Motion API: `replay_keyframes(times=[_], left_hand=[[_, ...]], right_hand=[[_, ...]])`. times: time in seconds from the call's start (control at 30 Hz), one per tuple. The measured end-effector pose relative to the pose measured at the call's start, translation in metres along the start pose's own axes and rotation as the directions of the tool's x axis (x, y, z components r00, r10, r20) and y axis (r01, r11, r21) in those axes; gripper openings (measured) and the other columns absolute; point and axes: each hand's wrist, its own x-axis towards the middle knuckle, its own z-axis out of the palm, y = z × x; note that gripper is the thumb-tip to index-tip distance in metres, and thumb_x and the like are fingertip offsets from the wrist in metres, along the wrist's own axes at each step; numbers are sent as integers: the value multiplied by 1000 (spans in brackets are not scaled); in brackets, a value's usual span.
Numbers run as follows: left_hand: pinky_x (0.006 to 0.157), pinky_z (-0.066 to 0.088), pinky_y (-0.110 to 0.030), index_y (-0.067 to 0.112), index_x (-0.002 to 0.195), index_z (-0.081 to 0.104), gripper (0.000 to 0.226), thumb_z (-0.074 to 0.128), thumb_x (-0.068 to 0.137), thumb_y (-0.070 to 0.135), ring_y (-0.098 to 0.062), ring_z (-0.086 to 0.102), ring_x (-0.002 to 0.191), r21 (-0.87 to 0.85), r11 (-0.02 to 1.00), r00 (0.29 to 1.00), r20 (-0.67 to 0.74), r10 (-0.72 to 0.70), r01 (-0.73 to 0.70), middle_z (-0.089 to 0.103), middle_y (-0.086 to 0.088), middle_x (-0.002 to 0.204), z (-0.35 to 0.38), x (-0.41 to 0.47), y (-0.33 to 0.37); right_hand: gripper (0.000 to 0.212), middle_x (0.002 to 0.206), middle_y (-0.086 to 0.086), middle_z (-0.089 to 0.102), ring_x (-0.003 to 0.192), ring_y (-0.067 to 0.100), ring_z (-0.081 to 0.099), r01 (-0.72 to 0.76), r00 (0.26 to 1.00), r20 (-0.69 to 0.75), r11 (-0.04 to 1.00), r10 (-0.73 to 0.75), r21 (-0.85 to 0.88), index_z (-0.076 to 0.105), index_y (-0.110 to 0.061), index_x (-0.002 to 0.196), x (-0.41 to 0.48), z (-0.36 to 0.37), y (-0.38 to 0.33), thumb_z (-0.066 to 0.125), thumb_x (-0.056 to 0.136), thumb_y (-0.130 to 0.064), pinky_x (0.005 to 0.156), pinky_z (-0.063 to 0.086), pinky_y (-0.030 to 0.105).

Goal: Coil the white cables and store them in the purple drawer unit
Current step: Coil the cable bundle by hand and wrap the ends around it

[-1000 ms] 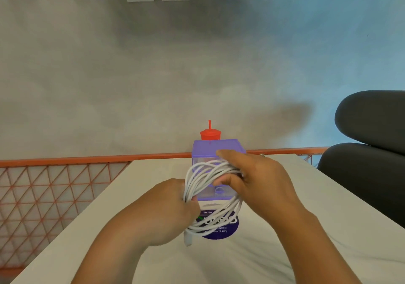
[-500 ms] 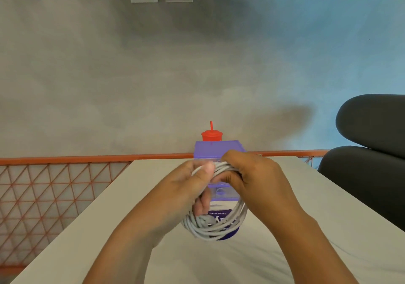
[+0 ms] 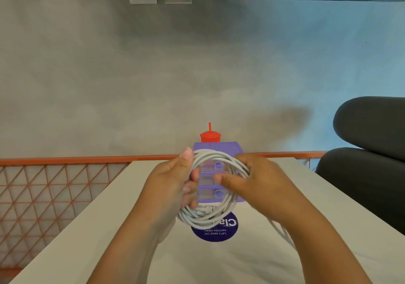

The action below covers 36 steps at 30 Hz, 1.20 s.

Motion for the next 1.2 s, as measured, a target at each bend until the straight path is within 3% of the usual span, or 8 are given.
replay_keyframes(times=[0.07, 0.17, 0.33, 0.47, 0.7, 0.93, 1.03, 1.2], left_hand=[[41, 36, -23, 9, 60, 49, 41, 46, 76, 46, -9, 26, 33, -58, 998, 1000, -19, -9, 8, 28, 3, 43, 0, 2, -2], [42, 40, -23, 7, 66, 54, 41, 53, 70, 47, -10, 29, 35, -186, 979, 994, 85, -68, 83, 31, 1, 46, 0, 1, -2], [51, 47, -22, 14, 70, 62, 8, 64, 72, 21, -9, 37, 39, 17, 995, 957, 272, -102, 101, 38, 1, 45, -9, -1, -6], [53, 46, -22, 13, 70, 61, 21, 67, 77, 32, -9, 32, 39, 95, 992, 977, 189, -94, 77, 34, 5, 44, -6, -2, -6], [57, 47, -25, 10, 67, 61, 30, 54, 83, 34, -10, 40, 38, 139, 988, 984, 160, -83, 61, 43, -4, 52, -1, -4, -1], [56, 51, -29, 7, 88, 69, 22, 73, 66, 10, -13, 52, 47, -194, 974, 974, 214, -76, 119, 60, -9, 70, -10, 2, -3], [52, 43, -28, 1, 100, 59, 25, 58, 79, 15, -10, 46, 41, -152, 985, 989, 131, -67, 86, 54, -4, 58, 1, 0, -4], [46, 34, -23, 14, 68, 60, 31, 44, 95, 16, -5, 32, 33, 14, 998, 997, -47, 64, -64, 37, 10, 40, 17, -3, -6]], right_hand=[[18, 52, -4, 54, 40, 6, 46, -73, 991, 117, 992, 61, 99, 59, -15, 76, -2, 0, 0, 62, 83, -31, 42, 39, 19], [12, 48, -3, 53, 33, 5, 43, -107, 991, 94, 978, 91, 181, 60, -11, 78, -2, -4, 0, 53, 87, -11, 37, 38, 15], [48, 73, -13, 57, 50, -8, 51, 45, 999, 13, 986, -47, 163, 50, -44, 122, 1, 0, 0, 48, 92, -8, 43, 37, 9], [45, 69, -14, 56, 59, -10, 53, 70, 997, -34, 982, -65, 177, 58, -38, 118, 2, 6, -2, 44, 93, -3, 52, 39, 5], [39, 56, -7, 57, 42, -4, 49, 13, 999, -39, 923, 2, 385, 69, -31, 98, 0, 1, -4, 45, 93, -1, 38, 31, 6], [48, 62, -7, 56, 56, -2, 49, 64, 994, -103, 960, -36, 274, 64, -41, 84, 1, 5, -3, 43, 91, 1, 50, 39, 8], [44, 66, -8, 59, 64, -1, 53, 65, 993, -111, 964, -37, 257, 62, -43, 92, 2, 2, -2, 45, 93, -3, 55, 40, 5], [37, 84, -15, 63, 77, 1, 61, 62, 975, -221, 986, -26, 156, 55, -33, 124, 4, 9, 0, 60, 88, -23, 72, 50, 15]])
